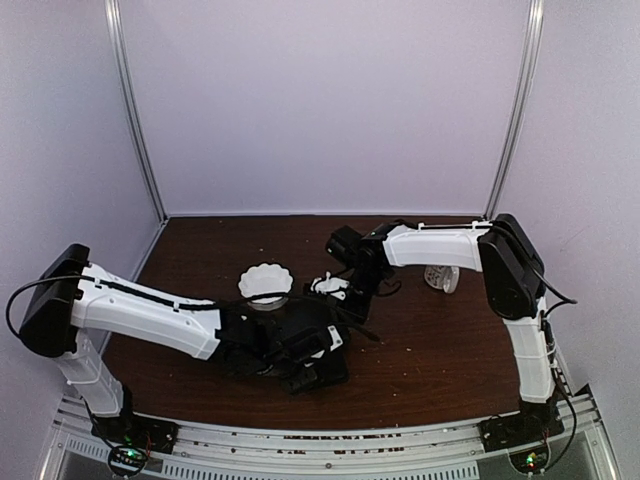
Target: Sort the hair-cutting tools
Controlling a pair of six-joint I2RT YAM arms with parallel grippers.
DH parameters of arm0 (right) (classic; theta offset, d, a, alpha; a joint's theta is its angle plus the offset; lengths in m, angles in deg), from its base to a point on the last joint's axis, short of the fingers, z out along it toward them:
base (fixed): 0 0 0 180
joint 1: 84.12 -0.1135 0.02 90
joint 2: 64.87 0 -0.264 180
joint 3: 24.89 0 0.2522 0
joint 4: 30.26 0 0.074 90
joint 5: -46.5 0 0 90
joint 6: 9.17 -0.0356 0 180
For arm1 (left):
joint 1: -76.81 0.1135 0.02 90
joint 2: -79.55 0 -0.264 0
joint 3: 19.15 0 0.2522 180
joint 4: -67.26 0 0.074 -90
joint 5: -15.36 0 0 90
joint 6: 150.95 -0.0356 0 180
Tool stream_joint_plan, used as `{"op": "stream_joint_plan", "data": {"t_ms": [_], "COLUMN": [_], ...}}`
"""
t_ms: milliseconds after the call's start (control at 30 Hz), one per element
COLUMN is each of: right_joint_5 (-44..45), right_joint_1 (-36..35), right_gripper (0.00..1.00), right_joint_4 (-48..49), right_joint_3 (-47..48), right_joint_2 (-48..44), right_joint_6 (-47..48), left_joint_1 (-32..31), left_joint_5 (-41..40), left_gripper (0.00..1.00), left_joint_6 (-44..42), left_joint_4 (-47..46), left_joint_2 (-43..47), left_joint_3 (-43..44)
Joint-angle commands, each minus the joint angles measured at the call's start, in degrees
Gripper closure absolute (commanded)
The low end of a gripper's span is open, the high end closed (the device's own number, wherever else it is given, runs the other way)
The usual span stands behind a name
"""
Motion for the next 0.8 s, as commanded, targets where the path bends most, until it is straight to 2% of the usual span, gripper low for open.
{"op": "stream_joint_plan", "data": {"t_ms": [0, 300, 600, 767], "right_joint_5": [-0.6, -0.6, -2.3, -4.0], "right_joint_1": [-0.4, -0.3, -0.3, -0.2], "right_gripper": [1.0, 1.0, 1.0, 1.0], "right_joint_4": [0.2, 0.7, -0.6, -1.0], "right_joint_3": [0.4, -0.7, -4.0, -10.2], "right_joint_2": [-0.1, -0.8, -2.7, -6.6], "right_joint_6": [0.9, 1.3, 5.3, 7.7], "left_joint_1": [-0.1, -0.1, 0.9, 2.9], "left_joint_5": [0.4, 7.8, 0.5, -1.1], "left_gripper": [0.34, 0.33, 0.35, 0.47], "left_joint_6": [-7.7, -12.3, -10.0, -7.1], "left_joint_4": [-5.5, -7.8, -7.7, -9.5], "left_joint_2": [-2.1, -7.4, -11.1, -11.4], "left_joint_3": [1.2, 3.4, 5.1, 4.3]}}
